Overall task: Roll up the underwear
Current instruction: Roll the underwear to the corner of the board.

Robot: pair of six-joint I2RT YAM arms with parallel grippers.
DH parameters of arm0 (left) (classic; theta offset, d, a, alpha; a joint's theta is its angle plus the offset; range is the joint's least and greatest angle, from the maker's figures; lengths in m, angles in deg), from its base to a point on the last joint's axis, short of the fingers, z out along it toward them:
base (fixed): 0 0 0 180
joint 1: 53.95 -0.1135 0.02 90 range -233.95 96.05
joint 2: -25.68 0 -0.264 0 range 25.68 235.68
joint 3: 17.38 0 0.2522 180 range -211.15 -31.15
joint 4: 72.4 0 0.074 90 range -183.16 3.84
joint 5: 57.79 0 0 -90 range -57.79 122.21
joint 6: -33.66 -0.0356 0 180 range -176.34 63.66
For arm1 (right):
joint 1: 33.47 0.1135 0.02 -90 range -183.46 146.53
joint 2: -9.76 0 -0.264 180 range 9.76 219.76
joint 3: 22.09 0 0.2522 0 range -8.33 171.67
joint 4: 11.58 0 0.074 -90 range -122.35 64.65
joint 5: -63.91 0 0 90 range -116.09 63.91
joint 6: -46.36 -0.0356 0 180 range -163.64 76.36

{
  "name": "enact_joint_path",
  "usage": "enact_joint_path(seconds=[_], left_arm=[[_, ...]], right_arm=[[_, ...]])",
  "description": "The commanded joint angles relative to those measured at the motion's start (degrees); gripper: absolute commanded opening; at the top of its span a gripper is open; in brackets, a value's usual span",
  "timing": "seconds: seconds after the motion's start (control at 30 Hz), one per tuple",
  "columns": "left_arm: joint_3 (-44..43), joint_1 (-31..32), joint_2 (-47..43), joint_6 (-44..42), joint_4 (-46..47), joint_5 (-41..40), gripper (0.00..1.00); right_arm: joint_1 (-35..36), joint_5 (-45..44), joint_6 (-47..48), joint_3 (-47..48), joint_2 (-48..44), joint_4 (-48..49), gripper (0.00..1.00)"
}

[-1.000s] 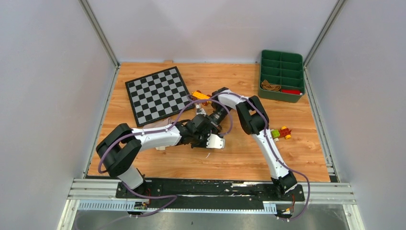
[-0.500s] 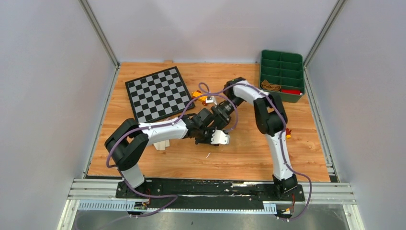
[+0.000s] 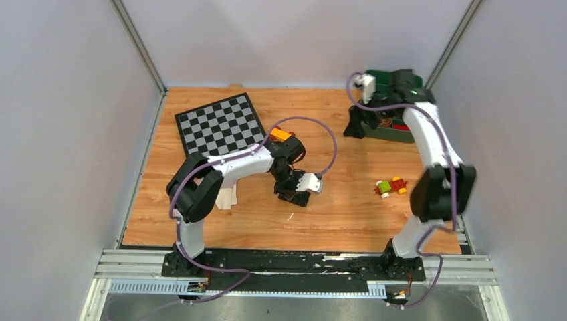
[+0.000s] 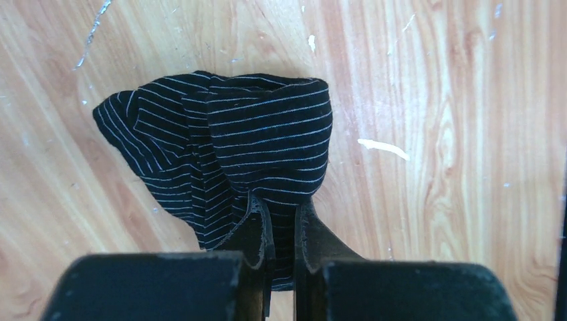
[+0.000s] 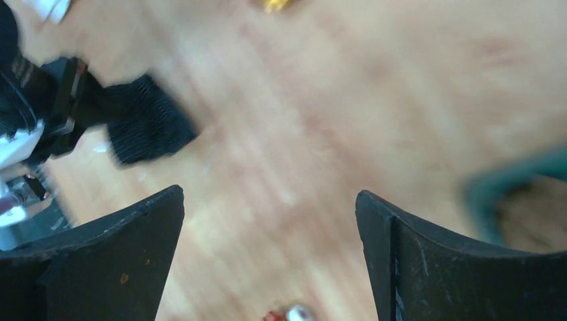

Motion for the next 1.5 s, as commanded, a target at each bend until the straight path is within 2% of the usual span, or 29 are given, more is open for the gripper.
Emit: enact_joint_path(seconds=[0.0, 0.03, 0.07, 0.13, 0.2, 0.27, 0.33, 0.4, 0.53, 0.63, 0.77, 0.9, 1.03, 1.17, 1.33, 1.47], left_arm=[[-5.6, -2.7, 6.5, 0.4, -15.5, 12.3, 0.0], [-7.0, -3.4, 8.0, 2.1, -16.2, 13.7, 0.0], [-8.7, -4.4, 10.5, 2.5, -18.0, 16.0, 0.0], [-12.7, -6.2, 14.9, 4.0, -21.7, 20.2, 0.0], [-18.0, -7.8, 20.3, 4.3, -26.7, 24.4, 0.0], [-23.6, -8.8, 25.5, 4.3, -32.0, 27.0, 0.0], [-28.4, -9.5, 29.7, 3.5, -36.7, 29.5, 0.0], [-31.2, -10.1, 32.6, 4.2, -38.2, 31.0, 0.0], [-32.3, -11.6, 34.9, 8.0, -35.6, 31.9, 0.0], [-32.5, -12.7, 36.3, 9.6, -34.0, 32.0, 0.0], [-33.1, -13.2, 37.3, 10.5, -33.0, 31.3, 0.01], [-32.9, -13.2, 37.1, 11.3, -32.0, 31.4, 0.01], [-32.4, -13.2, 37.0, 11.5, -31.3, 30.9, 0.01], [-32.2, -13.3, 36.6, 11.3, -31.2, 30.1, 0.03], [-31.5, -13.6, 35.9, 11.2, -30.6, 29.1, 0.07], [-31.7, -13.6, 36.3, 11.3, -30.6, 29.0, 0.12]], right_arm=[[-6.8, -3.6, -11.3, -15.9, -23.8, 35.2, 1.0], [-7.2, -2.7, -12.1, -21.4, -27.6, 41.7, 1.0], [-7.3, -1.2, -10.7, -24.7, -30.4, 43.7, 1.0], [-7.0, 5.5, -3.0, -27.2, -33.3, 37.4, 0.99], [-2.5, 7.8, 12.6, -26.3, -33.6, 21.4, 0.85], [3.5, 3.7, 24.6, -26.8, -32.9, 8.2, 0.63], [8.9, -1.2, 27.7, -30.3, -33.0, 4.7, 0.47], [13.4, -3.2, 28.1, -35.3, -34.5, 8.4, 0.41], [23.5, -8.4, 30.2, -45.1, -36.5, 19.8, 0.43], [29.0, -10.2, 28.9, -48.9, -33.4, 28.9, 0.46], [34.3, -10.9, 25.9, -49.8, -26.7, 37.7, 0.52], [37.4, -10.9, 23.9, -49.4, -21.2, 42.4, 0.56], [37.9, -11.6, 25.4, -49.7, -16.3, 43.1, 0.54], [38.0, -11.5, 26.7, -49.3, -13.8, 41.2, 0.41], [38.7, -16.0, 26.0, -50.0, -13.7, 42.8, 0.52], [38.8, -18.7, 27.8, -50.0, -13.0, 41.5, 0.54]])
